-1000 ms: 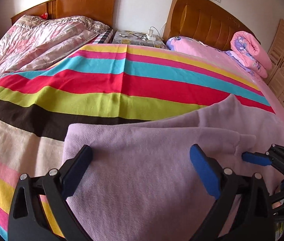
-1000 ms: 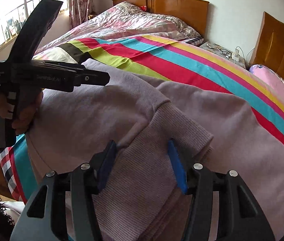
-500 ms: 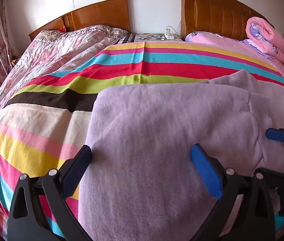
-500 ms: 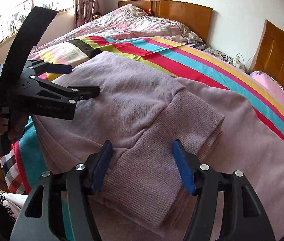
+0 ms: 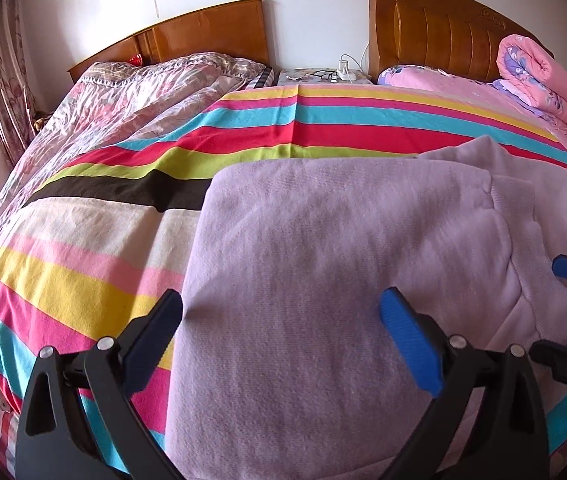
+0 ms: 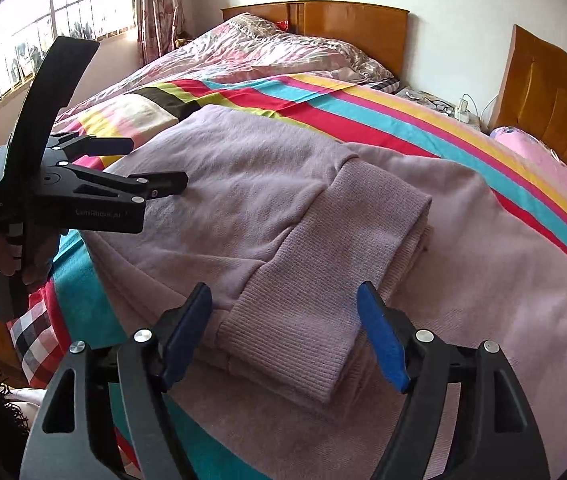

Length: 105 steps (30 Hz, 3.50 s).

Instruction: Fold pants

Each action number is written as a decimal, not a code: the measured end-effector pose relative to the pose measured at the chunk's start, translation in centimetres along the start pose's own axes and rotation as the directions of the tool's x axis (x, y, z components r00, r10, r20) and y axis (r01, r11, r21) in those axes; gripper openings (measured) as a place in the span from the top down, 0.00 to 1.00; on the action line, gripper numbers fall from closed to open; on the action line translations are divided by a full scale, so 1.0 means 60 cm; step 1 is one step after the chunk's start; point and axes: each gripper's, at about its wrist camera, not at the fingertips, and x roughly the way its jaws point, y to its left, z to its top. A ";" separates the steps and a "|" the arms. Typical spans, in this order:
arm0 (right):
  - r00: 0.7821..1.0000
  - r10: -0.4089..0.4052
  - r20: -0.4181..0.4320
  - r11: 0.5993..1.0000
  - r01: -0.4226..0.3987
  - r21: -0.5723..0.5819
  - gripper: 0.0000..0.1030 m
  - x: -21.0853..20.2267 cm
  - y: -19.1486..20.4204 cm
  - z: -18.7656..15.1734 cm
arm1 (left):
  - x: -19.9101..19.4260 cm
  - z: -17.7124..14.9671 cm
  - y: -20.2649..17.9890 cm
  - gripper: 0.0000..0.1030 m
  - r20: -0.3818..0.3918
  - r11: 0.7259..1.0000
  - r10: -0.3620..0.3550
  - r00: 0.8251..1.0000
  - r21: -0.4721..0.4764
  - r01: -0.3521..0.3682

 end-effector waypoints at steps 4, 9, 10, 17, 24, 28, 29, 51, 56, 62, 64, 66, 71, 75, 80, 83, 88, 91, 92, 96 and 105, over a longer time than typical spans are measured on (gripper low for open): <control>1.000 0.002 -0.005 1.000 -0.002 0.005 0.26 -0.007 0.000 -0.011 | -0.027 -0.009 -0.015 0.04 0.026 1.000 -0.015 1.000 0.014 0.014; 0.999 0.021 -0.026 1.000 -0.021 0.018 0.18 0.006 -0.008 -0.038 | -0.020 -0.031 -0.046 0.03 -0.011 0.997 -0.013 1.000 0.071 0.014; 0.999 0.021 -0.029 1.000 -0.020 0.022 0.17 0.005 -0.009 -0.038 | -0.017 -0.035 -0.049 0.02 -0.008 0.997 -0.003 1.000 0.080 0.004; 0.999 0.001 -0.051 1.000 0.001 0.028 0.17 -0.009 -0.014 -0.056 | -0.025 -0.038 -0.051 0.02 -0.010 0.997 0.012 1.000 0.079 -0.011; 0.995 -0.099 0.014 0.989 0.096 0.112 0.16 -0.091 -0.090 -0.071 | -0.085 0.011 -0.127 0.02 0.083 0.978 -0.103 0.991 0.192 0.086; 0.963 -0.258 -0.071 0.928 0.268 0.258 0.16 -0.101 -0.204 -0.086 | -0.063 0.056 -0.206 0.02 0.079 0.940 -0.211 0.974 0.289 0.180; 0.954 -0.282 -0.103 0.909 0.300 0.291 0.16 -0.102 -0.227 -0.097 | -0.045 0.062 -0.222 0.02 0.065 0.937 -0.205 0.977 0.303 0.177; 0.970 -0.220 0.106 0.662 0.068 0.747 0.16 -0.342 -0.354 -0.362 | 0.044 0.041 -0.249 0.01 -0.019 0.937 -0.219 0.975 0.274 0.216; 0.976 -0.172 0.137 0.549 -0.021 0.835 0.19 -0.321 -0.408 -0.388 | 0.043 0.040 -0.246 0.01 -0.020 0.938 -0.220 0.975 0.271 0.217; 0.975 -0.182 0.129 0.521 -0.015 0.853 0.21 -0.294 -0.444 -0.363 | 0.043 0.040 -0.247 0.01 -0.019 0.938 -0.223 0.975 0.267 0.220; 0.980 -0.166 0.106 0.524 -0.004 0.852 0.21 -0.287 -0.439 -0.354 | 0.043 0.040 -0.247 0.01 -0.020 0.938 -0.226 0.974 0.265 0.223; 0.988 -0.138 0.066 0.548 0.021 0.836 0.24 -0.289 -0.422 -0.352 | 0.043 0.039 -0.244 0.01 -0.020 0.938 -0.229 0.973 0.263 0.226; 0.992 -0.118 0.050 0.559 0.025 0.829 0.28 -0.283 -0.397 -0.342 | 0.044 0.040 -0.242 0.01 -0.021 0.938 -0.232 0.972 0.260 0.230; 0.983 -0.143 0.118 0.424 -0.046 0.905 0.26 -0.274 -0.441 -0.344 | 0.043 0.039 -0.242 0.01 -0.018 0.938 -0.232 0.972 0.260 0.229; 0.992 -0.107 0.068 0.505 -0.005 0.863 0.45 -0.249 -0.414 -0.315 | 0.043 0.039 -0.242 0.01 -0.017 0.938 -0.233 0.972 0.260 0.229; 0.989 -0.126 0.078 0.448 -0.014 0.894 0.49 -0.256 -0.432 -0.327 | 0.043 0.039 -0.241 0.01 -0.017 0.938 -0.234 0.972 0.260 0.230; 0.976 -0.196 0.090 0.378 -0.009 0.926 0.65 -0.255 -0.451 -0.344 | 0.042 0.038 -0.242 0.01 -0.015 0.937 -0.237 0.971 0.261 0.233; 0.964 -0.240 0.112 0.376 -0.014 0.926 0.72 -0.252 -0.443 -0.347 | 0.041 0.038 -0.242 0.01 -0.016 0.937 -0.239 0.971 0.260 0.235; 0.959 -0.251 0.131 0.370 -0.030 0.929 0.74 -0.254 -0.442 -0.350 | 0.037 0.038 -0.240 0.01 -0.011 0.937 -0.236 0.972 0.261 0.231; 0.947 -0.281 0.156 0.374 -0.042 0.927 0.75 -0.260 -0.442 -0.352 | -0.022 0.025 -0.243 0.01 0.063 0.929 -0.252 0.966 0.297 0.223; 0.865 -0.455 0.212 0.548 0.084 0.832 0.77 -0.302 -0.381 -0.217 | -0.023 -0.020 -0.234 0.01 0.004 0.885 -0.342 0.940 0.337 0.321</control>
